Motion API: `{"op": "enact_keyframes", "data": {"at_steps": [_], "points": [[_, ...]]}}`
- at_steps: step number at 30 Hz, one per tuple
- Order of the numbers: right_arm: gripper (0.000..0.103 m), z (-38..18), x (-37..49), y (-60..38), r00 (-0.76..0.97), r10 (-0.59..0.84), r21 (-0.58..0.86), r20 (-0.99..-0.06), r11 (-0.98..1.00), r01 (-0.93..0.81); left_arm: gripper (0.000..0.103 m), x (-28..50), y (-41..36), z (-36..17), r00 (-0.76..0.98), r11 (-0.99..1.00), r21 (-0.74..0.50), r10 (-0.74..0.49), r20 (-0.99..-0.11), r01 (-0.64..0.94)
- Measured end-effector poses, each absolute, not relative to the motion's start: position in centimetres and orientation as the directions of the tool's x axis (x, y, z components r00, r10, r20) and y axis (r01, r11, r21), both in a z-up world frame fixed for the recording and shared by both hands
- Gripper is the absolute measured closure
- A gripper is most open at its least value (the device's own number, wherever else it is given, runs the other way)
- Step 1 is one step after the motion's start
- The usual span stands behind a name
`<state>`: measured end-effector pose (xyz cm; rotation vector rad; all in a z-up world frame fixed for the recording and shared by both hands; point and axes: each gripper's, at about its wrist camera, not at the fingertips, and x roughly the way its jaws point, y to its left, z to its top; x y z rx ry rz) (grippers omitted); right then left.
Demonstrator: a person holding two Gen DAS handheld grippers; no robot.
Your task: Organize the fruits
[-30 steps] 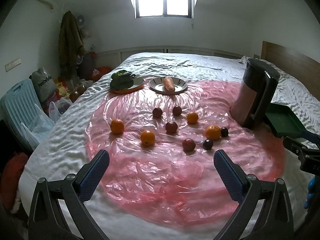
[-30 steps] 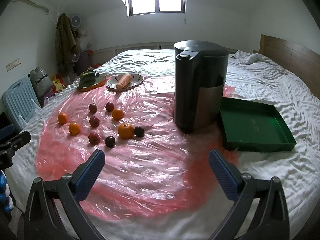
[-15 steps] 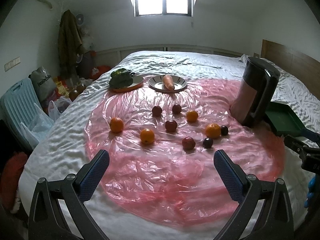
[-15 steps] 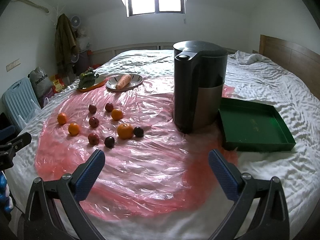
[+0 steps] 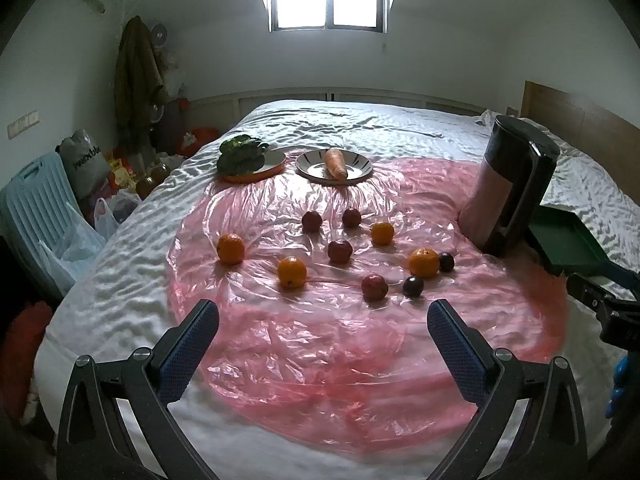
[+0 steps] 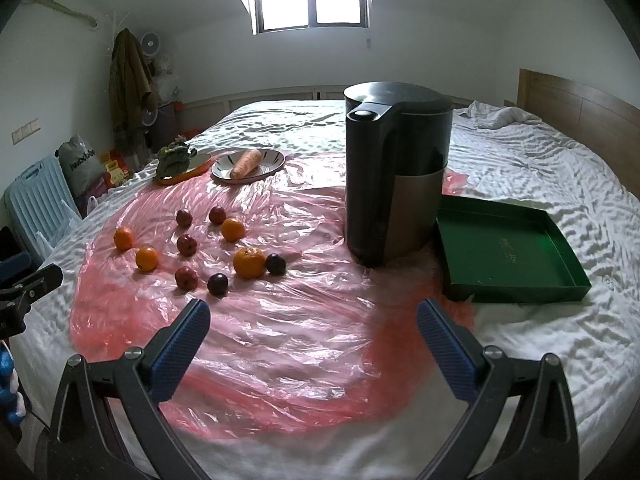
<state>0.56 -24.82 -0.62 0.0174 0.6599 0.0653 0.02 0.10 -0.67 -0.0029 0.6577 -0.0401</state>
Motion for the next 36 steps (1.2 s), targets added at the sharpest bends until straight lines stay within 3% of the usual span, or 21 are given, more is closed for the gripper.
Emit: {"op": "enact_keyframes", "data": {"at_steps": [36], "points": [[0.000, -0.6, 0.5, -24.9, 0.789, 0.066, 0.038, -0.611, 0.998, -0.055, 0.001, 0.4, -0.6, -0.6, 0.782, 0.999, -0.014, -0.039, -0.622, 0.039]]}}
